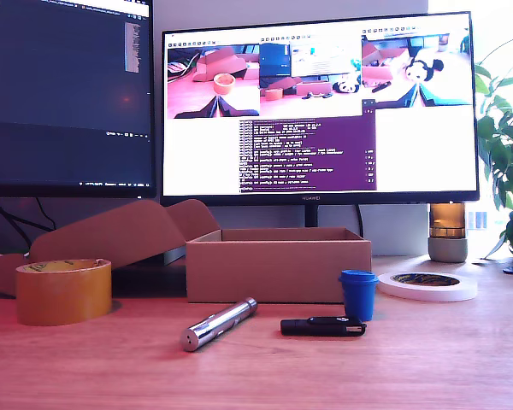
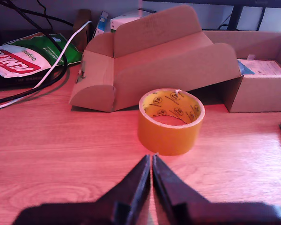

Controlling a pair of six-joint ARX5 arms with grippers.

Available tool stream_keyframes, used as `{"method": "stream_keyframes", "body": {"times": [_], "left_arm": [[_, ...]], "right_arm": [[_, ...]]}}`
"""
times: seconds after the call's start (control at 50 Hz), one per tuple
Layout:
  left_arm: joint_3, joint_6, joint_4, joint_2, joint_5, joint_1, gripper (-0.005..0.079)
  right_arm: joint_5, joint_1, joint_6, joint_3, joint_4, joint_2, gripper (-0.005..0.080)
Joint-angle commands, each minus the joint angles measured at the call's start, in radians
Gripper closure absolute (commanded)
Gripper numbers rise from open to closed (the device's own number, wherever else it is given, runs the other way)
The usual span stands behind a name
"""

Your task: Pick up the laser pointer and place it inside the cardboard box

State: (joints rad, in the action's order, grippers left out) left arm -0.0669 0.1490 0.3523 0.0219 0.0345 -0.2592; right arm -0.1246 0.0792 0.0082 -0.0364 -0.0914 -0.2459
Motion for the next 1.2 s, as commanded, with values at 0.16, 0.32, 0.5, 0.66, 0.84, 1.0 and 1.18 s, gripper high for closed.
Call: {"method": "stream_keyframes", "body": {"times": [0.16,0.32,0.5,0.66,0.84,1.0,1.18], "left_arm": [[0.02,0.045,-0.099,0.004,-0.08,-0.001,0.0761],[0.02,0.047,-0.122,0.004,-0.133,-0.001,0.0761],[0.02,0.064,-0.196,0.004,-0.304,-0.023,0.0761],[0.02,0.092,-0.211,0.005,-0.357,-0.071,0.0761],[0.02,0.099,-0.245,0.026,-0.356,-0.142,0.0761],[0.02,0.114,-0.315,0.117,-0.356,-0.221,0.0761],[0.015,0.113,-0.393,0.276,-0.332,-0.315,0.0761]], "right_arm": [[-0.004,-0.001,0.003,0.015,-0.032,-0.002,0.0762],[-0.037,-0.001,0.003,0.015,-0.031,-0.002,0.0762],[-0.163,0.009,0.09,0.015,-0.001,-0.002,0.0762],[-0.325,0.051,0.101,0.015,0.042,-0.002,0.0763],[-0.383,0.153,0.099,0.015,0.083,-0.002,0.0763],[-0.383,0.252,0.094,0.015,0.095,-0.002,0.0763],[-0.381,0.347,0.083,0.015,0.094,-0.002,0.0763]]}}
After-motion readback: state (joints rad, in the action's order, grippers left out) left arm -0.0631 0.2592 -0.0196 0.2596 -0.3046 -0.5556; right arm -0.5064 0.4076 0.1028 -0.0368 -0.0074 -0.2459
